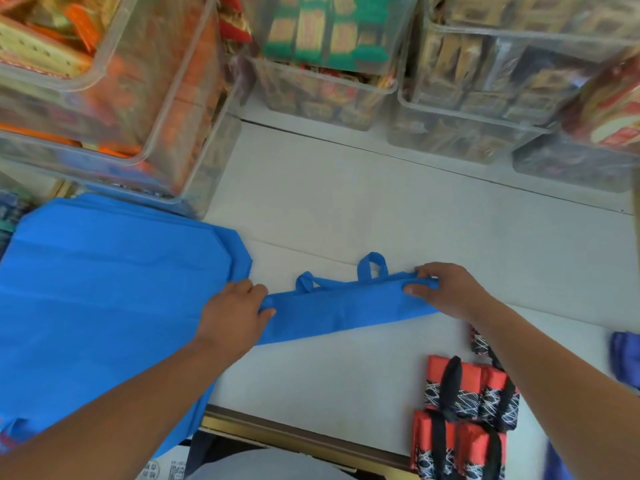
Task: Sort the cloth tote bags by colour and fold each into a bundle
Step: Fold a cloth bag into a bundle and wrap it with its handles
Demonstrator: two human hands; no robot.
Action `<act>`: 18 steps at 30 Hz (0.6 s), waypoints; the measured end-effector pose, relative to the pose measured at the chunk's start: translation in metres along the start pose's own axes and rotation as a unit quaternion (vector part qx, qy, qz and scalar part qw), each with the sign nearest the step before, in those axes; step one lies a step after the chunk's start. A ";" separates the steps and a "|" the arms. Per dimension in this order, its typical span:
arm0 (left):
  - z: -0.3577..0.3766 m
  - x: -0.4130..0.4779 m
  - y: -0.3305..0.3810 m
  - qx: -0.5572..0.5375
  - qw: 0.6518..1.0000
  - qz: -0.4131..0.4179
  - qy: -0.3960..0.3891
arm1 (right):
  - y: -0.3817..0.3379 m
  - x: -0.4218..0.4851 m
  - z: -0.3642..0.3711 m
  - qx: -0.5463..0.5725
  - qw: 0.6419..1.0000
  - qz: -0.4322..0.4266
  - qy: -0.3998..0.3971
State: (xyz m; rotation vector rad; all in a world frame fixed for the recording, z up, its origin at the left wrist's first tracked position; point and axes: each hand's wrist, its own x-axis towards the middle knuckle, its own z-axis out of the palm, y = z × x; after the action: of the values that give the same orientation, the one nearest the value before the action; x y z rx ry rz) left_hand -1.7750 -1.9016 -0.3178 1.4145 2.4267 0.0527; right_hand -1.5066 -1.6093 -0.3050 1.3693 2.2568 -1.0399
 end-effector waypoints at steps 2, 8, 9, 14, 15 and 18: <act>0.004 0.001 0.007 0.061 0.992 0.094 0.058 | -0.006 0.009 0.008 -0.046 0.998 0.005 0.040; 0.039 -0.010 0.046 0.037 0.984 0.160 -0.076 | -0.017 0.012 0.034 -0.134 0.984 0.006 0.121; 0.043 -0.011 0.047 0.042 0.983 0.142 -0.109 | -0.019 0.012 0.035 -0.204 0.967 -0.026 0.152; 0.052 -0.020 0.043 0.023 0.981 0.131 -0.144 | -0.082 0.018 0.064 -0.210 0.925 -0.250 0.196; 0.051 -0.020 0.041 0.004 0.981 0.132 -0.145 | -0.098 0.019 0.075 -0.180 0.941 -0.239 0.161; 0.043 -0.016 0.036 -0.027 0.979 0.141 -0.141 | -0.133 0.027 0.094 -0.229 0.963 -0.135 0.033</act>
State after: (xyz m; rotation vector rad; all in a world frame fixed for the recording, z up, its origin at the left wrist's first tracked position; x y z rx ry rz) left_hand -1.7246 -1.9032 -0.3475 1.6106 1.9719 -0.0141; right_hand -1.6442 -1.6968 -0.3296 0.9340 2.5717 -0.4900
